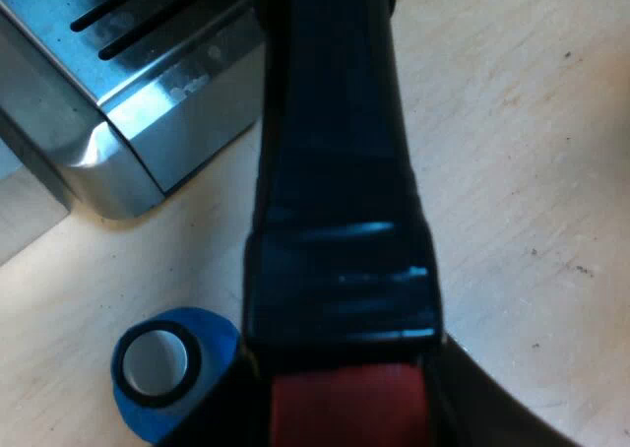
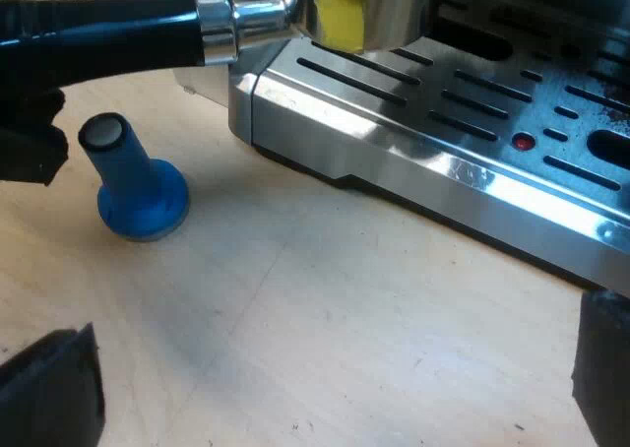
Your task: Put the handle in the coffee machine
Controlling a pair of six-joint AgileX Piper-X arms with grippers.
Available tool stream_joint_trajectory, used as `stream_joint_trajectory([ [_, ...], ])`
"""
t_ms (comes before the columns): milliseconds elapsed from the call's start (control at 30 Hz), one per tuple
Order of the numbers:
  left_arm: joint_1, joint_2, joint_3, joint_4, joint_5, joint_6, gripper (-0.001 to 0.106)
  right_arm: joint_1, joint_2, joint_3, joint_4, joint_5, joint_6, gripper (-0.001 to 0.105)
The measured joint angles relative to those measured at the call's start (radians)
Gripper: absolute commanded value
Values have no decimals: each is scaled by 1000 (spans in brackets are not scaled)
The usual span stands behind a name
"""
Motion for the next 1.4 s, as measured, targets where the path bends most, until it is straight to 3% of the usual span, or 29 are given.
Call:
stream_joint_trajectory([
  [1400, 0, 0, 0, 0, 0, 0, 0, 0, 0, 0, -19, 0, 0, 98],
])
